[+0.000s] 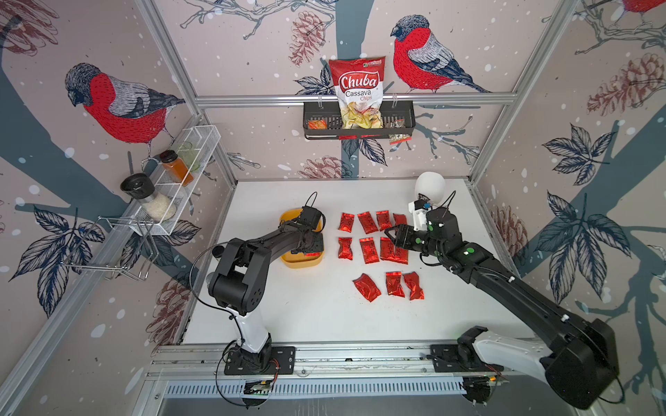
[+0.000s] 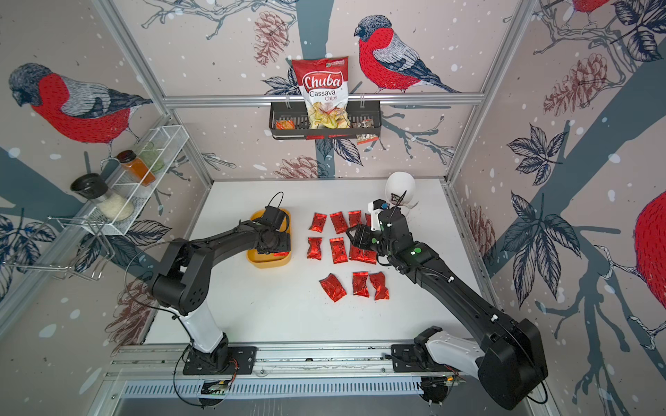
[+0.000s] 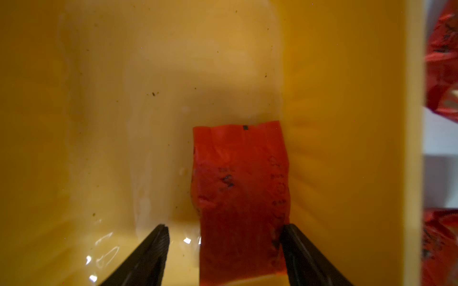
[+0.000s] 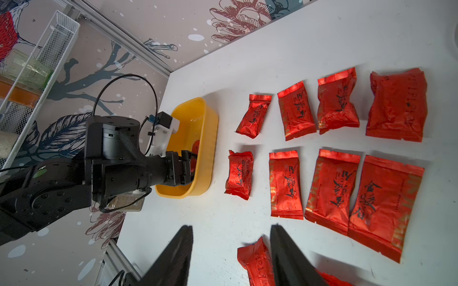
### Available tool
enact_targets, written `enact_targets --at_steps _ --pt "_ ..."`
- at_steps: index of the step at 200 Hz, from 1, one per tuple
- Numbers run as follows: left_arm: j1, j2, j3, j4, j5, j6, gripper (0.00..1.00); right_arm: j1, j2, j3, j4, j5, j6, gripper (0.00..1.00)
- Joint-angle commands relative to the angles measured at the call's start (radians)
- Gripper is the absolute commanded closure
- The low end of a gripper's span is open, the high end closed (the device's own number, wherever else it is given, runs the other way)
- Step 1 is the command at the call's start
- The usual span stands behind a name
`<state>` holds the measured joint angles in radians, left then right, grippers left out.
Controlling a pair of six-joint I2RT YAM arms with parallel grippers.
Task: Take the tea bags out of the storage box
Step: Pick up the tea bag from the storage box, then place the tea bag at the center of the board.
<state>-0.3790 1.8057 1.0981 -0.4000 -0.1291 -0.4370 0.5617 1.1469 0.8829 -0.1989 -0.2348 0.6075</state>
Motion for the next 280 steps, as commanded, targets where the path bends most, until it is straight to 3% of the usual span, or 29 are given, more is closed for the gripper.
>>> enact_targets --at_steps 1,40,79,134,171,198,235,263,280 --pt "0.006 0.027 -0.006 0.018 0.007 0.017 0.28 0.0 0.005 0.013 0.016 0.004 -0.006 0.45" --pt "0.006 0.0 -0.012 0.006 -0.004 0.022 0.6 0.0 0.008 0.016 0.016 0.005 -0.006 0.45" --pt "0.006 -0.127 0.01 -0.061 -0.011 0.019 0.7 0.0 0.007 0.01 0.023 -0.002 -0.003 0.45" --pt "-0.038 -0.349 -0.001 -0.134 0.106 -0.052 0.68 0.001 -0.029 -0.021 0.018 -0.015 -0.006 0.45" --pt "-0.225 -0.509 -0.23 -0.011 0.146 -0.251 0.67 0.001 -0.094 -0.065 0.008 -0.01 0.0 0.45" --pt "-0.358 -0.581 -0.414 0.116 0.107 -0.411 0.68 0.003 -0.135 -0.086 -0.018 -0.002 0.0 0.45" --pt "-0.462 -0.536 -0.522 0.224 0.094 -0.5 0.68 0.004 -0.163 -0.113 -0.043 0.008 0.0 0.45" --pt "-0.478 -0.496 -0.556 0.287 0.106 -0.513 0.67 0.004 -0.182 -0.143 -0.042 0.02 0.009 0.45" --pt "-0.478 -0.475 -0.546 0.291 0.111 -0.498 0.62 0.004 -0.192 -0.159 -0.042 0.029 0.013 0.45"
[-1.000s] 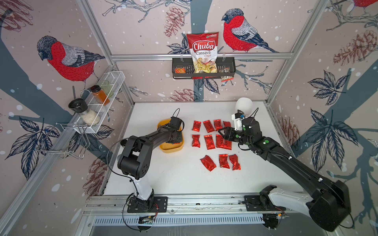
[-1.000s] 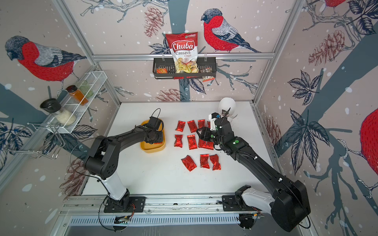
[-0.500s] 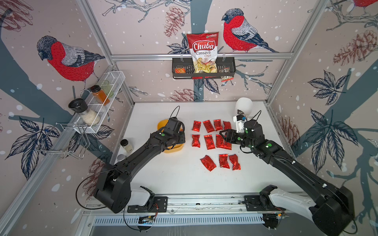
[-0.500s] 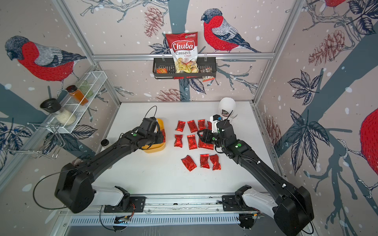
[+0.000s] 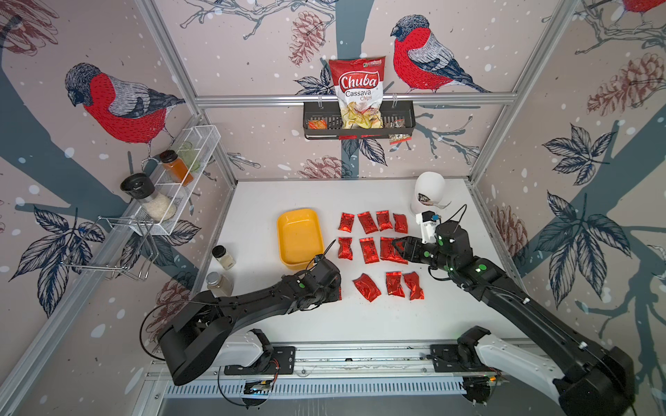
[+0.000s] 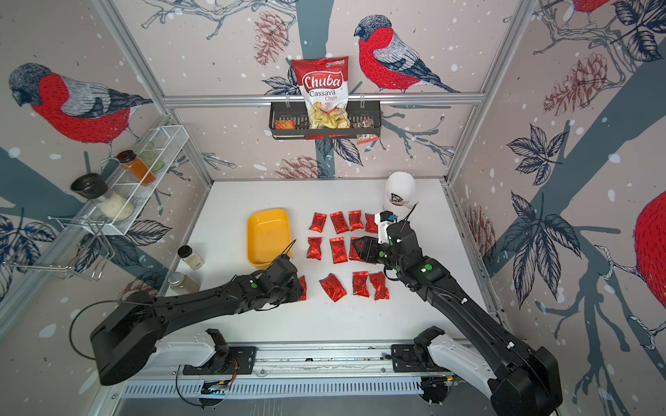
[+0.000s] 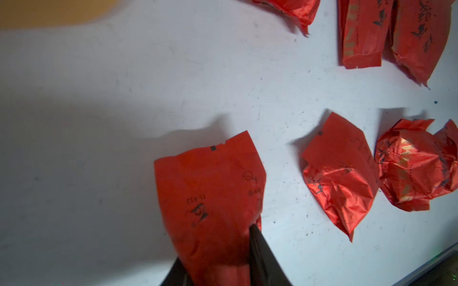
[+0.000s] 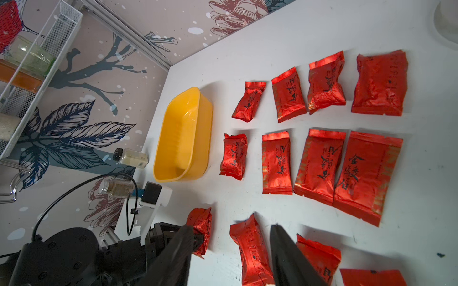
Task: Take the tea bags out of the storage box
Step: Place the tea bag at the center of the board, then reset both arms
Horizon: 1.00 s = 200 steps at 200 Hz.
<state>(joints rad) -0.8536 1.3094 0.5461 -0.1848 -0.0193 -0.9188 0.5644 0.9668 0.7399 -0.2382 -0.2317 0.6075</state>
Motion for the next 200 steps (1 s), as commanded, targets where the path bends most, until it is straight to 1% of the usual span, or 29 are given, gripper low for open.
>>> enact_targets --at_steps 1,7,14,21,36,45,67,78,99,106,113,122,127,133,139,142,148,149,152,160,171,180,185,200 --pt "-0.004 0.022 0.008 0.074 0.001 -0.014 0.61 0.002 -0.012 -0.017 -0.002 0.027 0.013 0.45" --pt "-0.004 0.028 0.02 0.06 0.0 -0.005 0.57 0.002 -0.013 -0.02 -0.003 0.03 0.014 0.45" --pt "-0.004 0.027 0.04 0.03 -0.015 0.005 0.5 0.002 -0.013 -0.022 -0.005 0.034 0.013 0.44" --pt "-0.004 0.02 0.064 -0.004 -0.029 0.015 0.46 0.002 -0.015 -0.023 -0.009 0.039 0.011 0.43" --pt "-0.001 -0.018 0.113 -0.078 -0.072 0.034 0.36 0.0 -0.023 -0.022 -0.02 0.061 0.004 0.38" --pt "0.003 -0.045 0.142 -0.122 -0.095 0.049 0.32 -0.003 -0.031 -0.023 -0.024 0.08 -0.002 0.35" --pt "0.026 -0.119 0.206 -0.2 -0.132 0.1 0.27 -0.022 -0.059 -0.029 -0.029 0.159 -0.009 0.26" --pt "0.04 -0.16 0.234 -0.217 -0.181 0.133 0.26 -0.045 -0.078 -0.036 -0.022 0.222 -0.006 0.22" --pt "0.126 -0.233 0.3 -0.226 -0.228 0.227 0.23 -0.112 -0.118 -0.054 0.03 0.33 0.003 0.16" --pt "0.154 -0.252 0.32 -0.219 -0.257 0.264 0.2 -0.13 -0.133 -0.07 0.068 0.371 0.004 0.15" --pt "0.178 -0.266 0.341 -0.205 -0.291 0.307 0.13 -0.149 -0.148 -0.087 0.117 0.399 -0.005 0.1" --pt "0.202 -0.272 0.368 -0.181 -0.336 0.376 0.04 -0.17 -0.162 -0.101 0.169 0.405 -0.028 0.04" --pt "0.208 -0.273 0.38 -0.149 -0.357 0.432 0.04 -0.18 -0.168 -0.107 0.176 0.413 -0.025 0.04" --pt "0.208 -0.27 0.395 -0.118 -0.388 0.493 0.04 -0.182 -0.178 -0.128 0.221 0.443 -0.019 0.08" --pt "0.208 -0.265 0.409 -0.097 -0.418 0.546 0.06 -0.182 -0.195 -0.153 0.279 0.483 -0.017 0.1" --pt "0.208 -0.263 0.407 -0.075 -0.436 0.57 0.08 -0.183 -0.204 -0.165 0.307 0.5 -0.022 0.08" --pt "0.209 -0.261 0.402 -0.024 -0.488 0.604 0.09 -0.187 -0.224 -0.186 0.362 0.494 -0.071 0.04" --pt "0.209 -0.261 0.402 -0.018 -0.499 0.609 0.08 -0.189 -0.231 -0.191 0.374 0.492 -0.089 0.02" --pt "0.209 -0.258 0.404 -0.005 -0.526 0.614 0.05 -0.191 -0.237 -0.196 0.393 0.485 -0.106 0.01" --pt "0.212 -0.256 0.413 0.014 -0.569 0.645 0.04 -0.192 -0.251 -0.217 0.461 0.482 -0.162 0.0" --pt "0.238 -0.25 0.38 0.136 -0.583 0.745 0.04 -0.196 -0.248 -0.241 0.521 0.558 -0.206 0.0" --pt "0.291 -0.241 0.346 0.22 -0.571 0.784 0.04 -0.218 -0.23 -0.266 0.569 0.628 -0.238 0.0" --pt "0.335 -0.232 0.325 0.251 -0.553 0.785 0.04 -0.233 -0.215 -0.283 0.594 0.656 -0.255 0.0" --pt "0.477 -0.201 0.256 0.313 -0.482 0.732 0.04 -0.3 -0.165 -0.354 0.67 0.732 -0.286 0.0"
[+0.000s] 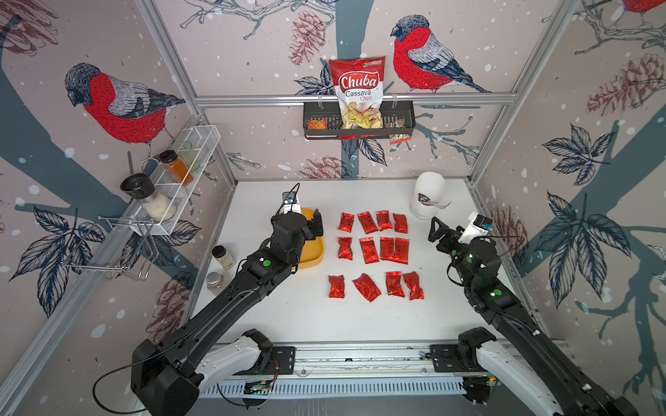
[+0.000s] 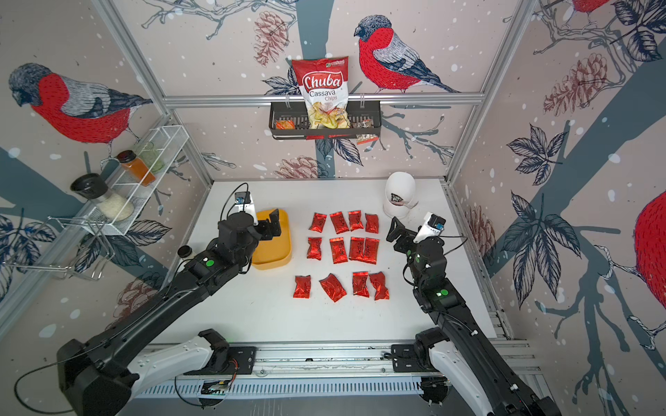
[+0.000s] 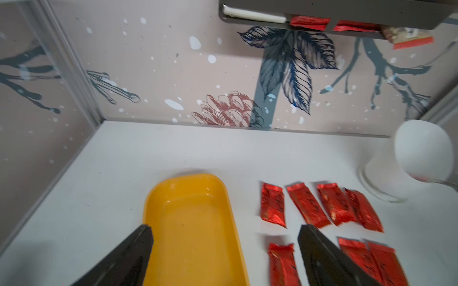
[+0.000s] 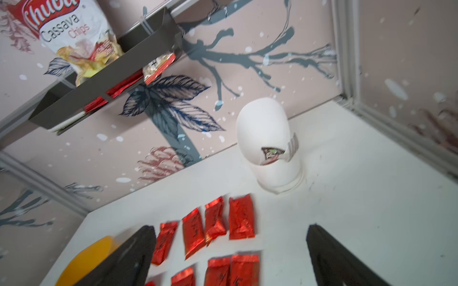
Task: Take the tea bags out of the storage box
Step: Reset both arms
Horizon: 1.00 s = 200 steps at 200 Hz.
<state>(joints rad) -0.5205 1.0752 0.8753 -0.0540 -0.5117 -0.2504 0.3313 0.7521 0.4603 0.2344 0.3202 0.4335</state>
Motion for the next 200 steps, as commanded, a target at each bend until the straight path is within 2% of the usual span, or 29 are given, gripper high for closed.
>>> enact_targets --at_steps 1,11,26,53,91,102,124,147,176,192,200 --pt "0.149 0.035 -0.078 0.183 0.015 0.058 0.04 -0.07 0.053 -0.079 0.203 0.183 -0.113 0.0" --pt "0.231 0.043 -0.138 0.217 0.071 0.02 0.05 -0.114 0.08 -0.125 0.243 0.202 -0.119 0.0" --pt "0.328 0.039 -0.247 0.309 0.158 0.03 0.05 -0.184 0.112 -0.199 0.299 0.218 -0.125 0.01" --pt "0.363 0.043 -0.456 0.547 0.05 0.137 0.04 -0.225 0.169 -0.324 0.511 0.251 -0.159 0.01" --pt "0.447 0.15 -0.61 0.788 0.053 0.094 0.04 -0.225 0.332 -0.362 0.715 0.235 -0.178 0.0" --pt "0.451 0.17 -0.598 0.81 0.077 0.116 0.04 -0.22 0.365 -0.373 0.795 0.244 -0.193 0.0" --pt "0.453 0.235 -0.638 1.053 0.128 0.17 0.04 -0.222 0.441 -0.397 0.98 0.213 -0.244 0.0" --pt "0.455 0.324 -0.623 1.162 0.16 0.204 0.05 -0.226 0.496 -0.371 1.025 0.192 -0.299 0.0" --pt "0.456 0.46 -0.653 1.34 0.158 0.21 0.05 -0.239 0.67 -0.41 1.28 0.156 -0.332 0.0" --pt "0.457 0.44 -0.632 1.266 0.16 0.197 0.05 -0.221 0.709 -0.376 1.246 0.111 -0.369 0.0" --pt "0.458 0.454 -0.64 1.302 0.159 0.203 0.04 -0.204 0.724 -0.349 1.193 0.113 -0.379 0.0"
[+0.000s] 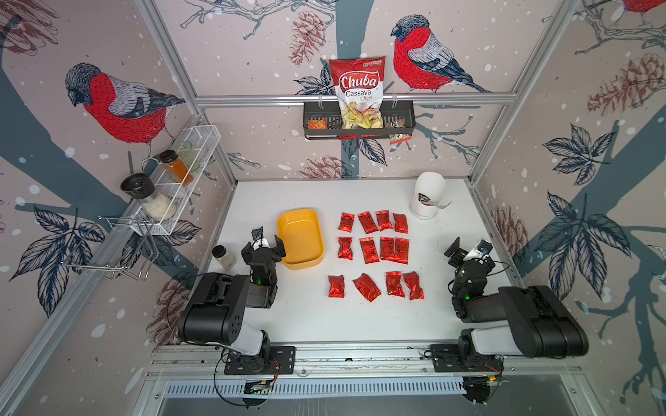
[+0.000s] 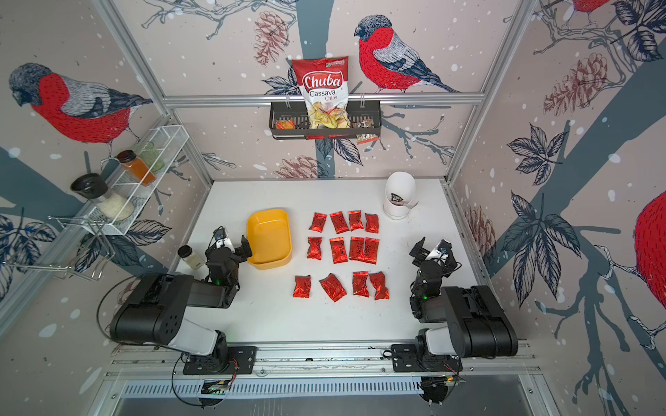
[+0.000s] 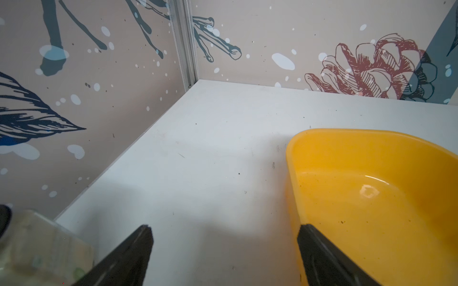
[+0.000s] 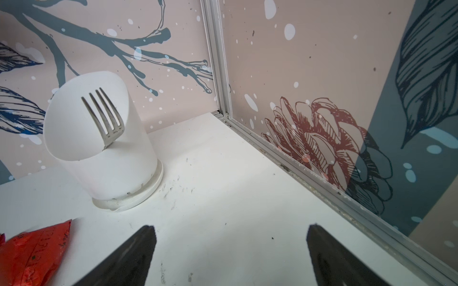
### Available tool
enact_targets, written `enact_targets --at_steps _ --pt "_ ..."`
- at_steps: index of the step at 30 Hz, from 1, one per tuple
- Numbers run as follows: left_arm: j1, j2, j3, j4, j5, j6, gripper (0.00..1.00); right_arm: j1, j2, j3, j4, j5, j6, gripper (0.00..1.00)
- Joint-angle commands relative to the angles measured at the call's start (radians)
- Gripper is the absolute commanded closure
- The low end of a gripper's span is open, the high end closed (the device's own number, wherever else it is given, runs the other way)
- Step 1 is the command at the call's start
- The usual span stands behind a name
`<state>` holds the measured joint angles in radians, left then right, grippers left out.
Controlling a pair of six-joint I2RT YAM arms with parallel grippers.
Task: Take the tea bags out of the storage box
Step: Reset both arms
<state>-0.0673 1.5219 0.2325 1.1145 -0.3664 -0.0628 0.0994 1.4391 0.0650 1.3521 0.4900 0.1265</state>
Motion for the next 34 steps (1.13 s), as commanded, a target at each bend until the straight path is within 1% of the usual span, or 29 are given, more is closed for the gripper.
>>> enact_targets --at_steps 1,3,4,6,7,8,11,28,34 --pt "0.004 0.008 0.003 0.139 0.013 0.016 0.04 0.029 0.043 0.049 0.077 -0.056 -0.075 0.0" --pt "0.004 -0.005 0.012 0.098 0.017 0.009 0.05 0.045 0.123 0.053 0.189 -0.02 -0.112 0.0" --pt "0.004 0.006 0.006 0.125 0.014 0.015 0.04 0.044 0.13 0.055 0.192 -0.015 -0.109 0.0" --pt "0.004 -0.001 0.014 0.098 0.016 0.01 0.04 0.029 0.087 0.098 0.036 -0.028 -0.074 0.0" --pt "0.004 0.008 0.011 0.117 0.013 0.014 0.04 0.011 0.071 0.122 -0.039 -0.057 -0.054 0.0" --pt "0.004 0.006 0.011 0.115 0.014 0.014 0.04 -0.006 0.077 0.134 -0.052 -0.077 -0.043 0.0" --pt "0.004 0.006 0.015 0.107 0.014 0.012 0.03 -0.021 0.075 0.143 -0.079 -0.097 -0.03 0.0" --pt "0.004 0.004 0.012 0.108 0.015 0.013 0.03 -0.024 0.09 0.143 -0.055 -0.105 -0.033 0.0" --pt "0.004 0.003 0.013 0.109 0.014 0.014 0.03 -0.033 0.069 0.143 -0.088 -0.126 -0.026 0.0"
